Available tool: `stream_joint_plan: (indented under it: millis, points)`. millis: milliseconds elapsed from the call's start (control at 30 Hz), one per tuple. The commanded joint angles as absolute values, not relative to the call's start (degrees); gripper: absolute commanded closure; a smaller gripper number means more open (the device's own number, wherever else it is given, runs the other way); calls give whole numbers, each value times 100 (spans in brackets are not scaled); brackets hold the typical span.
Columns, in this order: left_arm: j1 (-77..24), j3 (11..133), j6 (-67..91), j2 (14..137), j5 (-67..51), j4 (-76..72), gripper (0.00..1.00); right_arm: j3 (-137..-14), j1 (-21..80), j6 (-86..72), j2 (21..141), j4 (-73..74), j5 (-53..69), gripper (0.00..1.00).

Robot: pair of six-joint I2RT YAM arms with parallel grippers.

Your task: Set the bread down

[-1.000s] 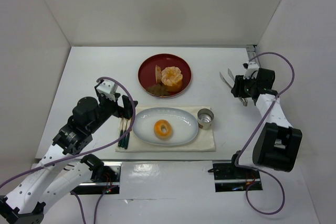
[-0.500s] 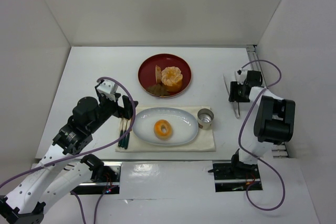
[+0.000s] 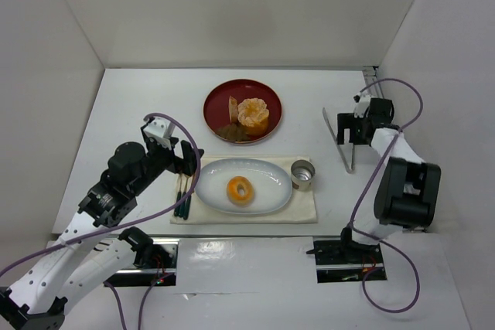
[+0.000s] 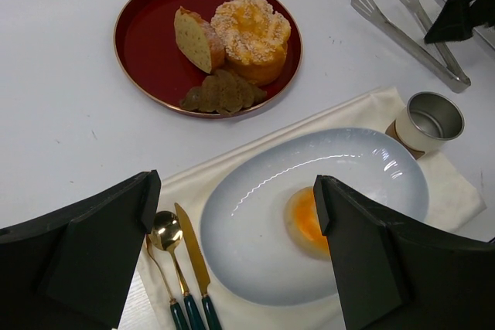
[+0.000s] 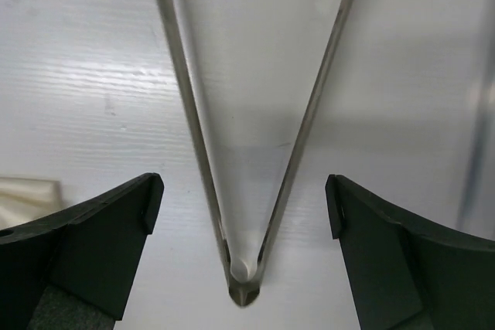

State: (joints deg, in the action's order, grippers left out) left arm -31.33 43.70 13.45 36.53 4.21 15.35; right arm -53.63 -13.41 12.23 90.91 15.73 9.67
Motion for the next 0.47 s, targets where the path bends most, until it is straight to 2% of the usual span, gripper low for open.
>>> stream_joint_plan:
  millis: [0,167,267,433]
  points:
    - [-3146,4342,1239,3639,413,1248,0,-5414,-1380,1450,7912,1635,1116,0]
    - [-3146,4342,1239,3639,360,1248,0,-5353,-1380,1197,6595,1802,1389,0]
    - [-3146,4289,1239,3639,360,1248,0,-5239,-1380,179,6119,1749,1213,0]
    - [-3146,4289,1187,3762,308,1248,0,-5002,-1274,176,5766,1670,1582,0]
